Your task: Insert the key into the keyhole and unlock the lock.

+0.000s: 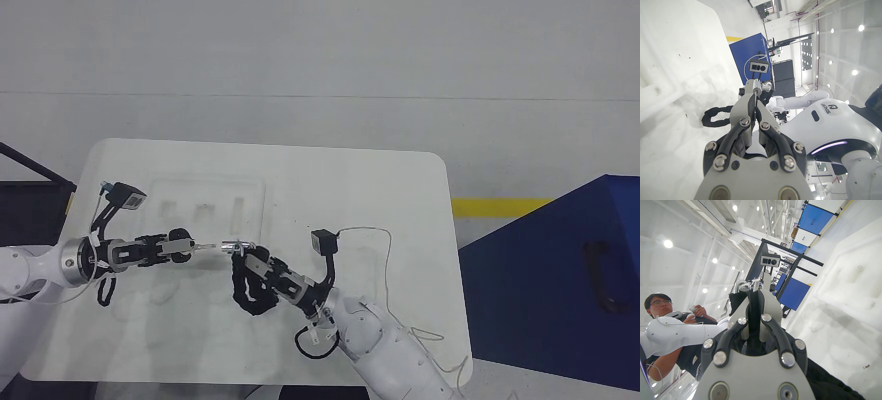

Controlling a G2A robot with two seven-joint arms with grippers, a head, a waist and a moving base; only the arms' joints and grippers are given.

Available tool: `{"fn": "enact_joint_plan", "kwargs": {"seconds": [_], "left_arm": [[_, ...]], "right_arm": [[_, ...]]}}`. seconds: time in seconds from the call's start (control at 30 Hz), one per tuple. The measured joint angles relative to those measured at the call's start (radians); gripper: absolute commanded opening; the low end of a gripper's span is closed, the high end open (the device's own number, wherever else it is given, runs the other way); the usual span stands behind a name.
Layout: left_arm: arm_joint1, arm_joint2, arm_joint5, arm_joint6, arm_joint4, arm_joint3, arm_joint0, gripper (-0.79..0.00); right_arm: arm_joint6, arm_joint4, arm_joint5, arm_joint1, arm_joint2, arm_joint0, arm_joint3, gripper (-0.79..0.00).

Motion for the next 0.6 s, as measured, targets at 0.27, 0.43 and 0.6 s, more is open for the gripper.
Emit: {"fn": "enact_joint_plan", "kwargs": {"seconds": [0.27,0.43,0.6], "left_arm": [[-0.007,-0.015,0.021,-0.026,0.010,-0.005,0.001,-0.785],[-0.012,-0.016,0.031,-0.026,0.022,-0.012,-0.002,-0.785],[-0.018,-0.017,0.037,-0.032,0.028,-0.011,-0.007,-0.785]], "right_arm": [[0.028,-0.007,0.003,0.002,0.005,-0.002,-0.012,-0.785],[0.026,-0.022,0.009,0.001,0.007,-0.002,-0.013,-0.785],[0.025,-0.027,0.013,0.000,0.008,-0.001,-0.011,-0.785]]}}
